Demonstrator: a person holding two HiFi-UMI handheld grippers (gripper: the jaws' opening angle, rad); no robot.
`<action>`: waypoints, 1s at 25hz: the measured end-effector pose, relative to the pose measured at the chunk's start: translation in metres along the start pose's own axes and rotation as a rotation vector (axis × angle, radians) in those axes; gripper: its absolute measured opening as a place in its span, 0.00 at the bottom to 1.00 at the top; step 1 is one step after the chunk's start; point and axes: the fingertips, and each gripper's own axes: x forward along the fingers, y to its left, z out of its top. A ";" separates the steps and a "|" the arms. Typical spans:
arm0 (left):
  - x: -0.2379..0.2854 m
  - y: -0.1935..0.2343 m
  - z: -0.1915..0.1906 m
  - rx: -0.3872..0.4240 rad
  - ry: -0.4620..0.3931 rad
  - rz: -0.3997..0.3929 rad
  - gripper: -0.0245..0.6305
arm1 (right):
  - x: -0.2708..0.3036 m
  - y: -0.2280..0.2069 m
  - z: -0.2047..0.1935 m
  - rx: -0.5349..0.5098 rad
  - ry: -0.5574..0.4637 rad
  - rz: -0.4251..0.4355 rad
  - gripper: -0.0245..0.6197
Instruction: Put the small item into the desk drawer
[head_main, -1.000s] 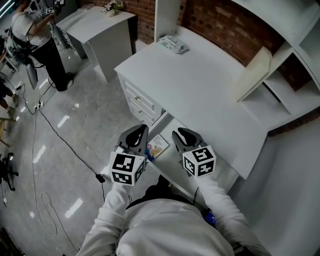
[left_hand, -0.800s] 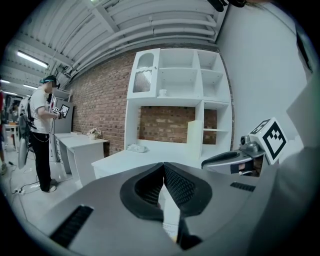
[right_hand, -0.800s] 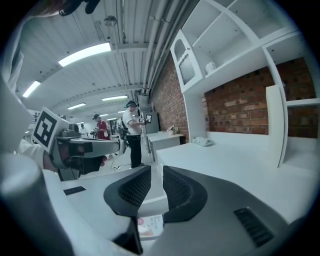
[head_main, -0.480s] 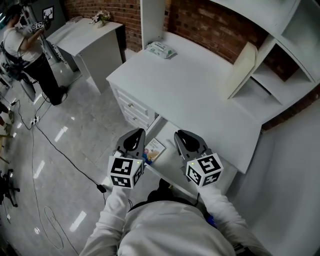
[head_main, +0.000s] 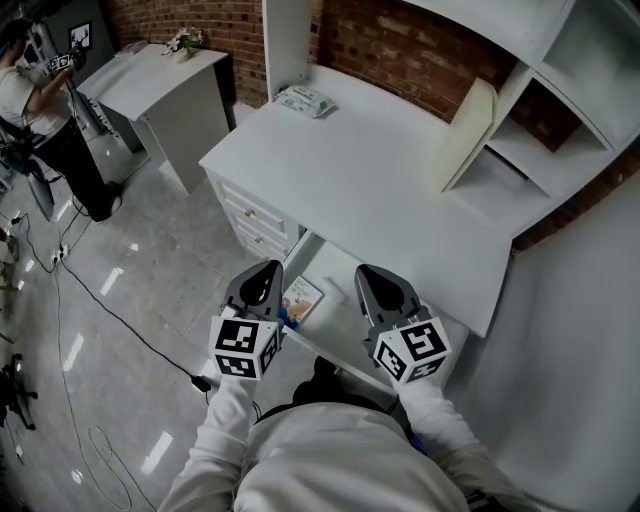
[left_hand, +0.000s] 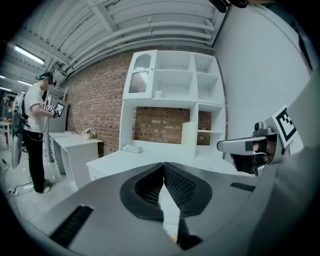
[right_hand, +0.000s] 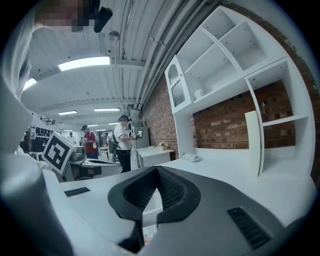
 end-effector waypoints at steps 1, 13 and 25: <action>0.000 0.000 -0.001 -0.001 0.001 -0.001 0.07 | -0.002 0.000 0.001 0.005 -0.009 -0.006 0.08; -0.001 0.000 -0.002 0.010 0.010 -0.001 0.07 | -0.013 -0.005 -0.002 0.043 -0.046 -0.054 0.08; -0.001 -0.001 0.001 0.011 0.003 0.015 0.07 | -0.017 -0.011 0.003 0.059 -0.068 -0.058 0.08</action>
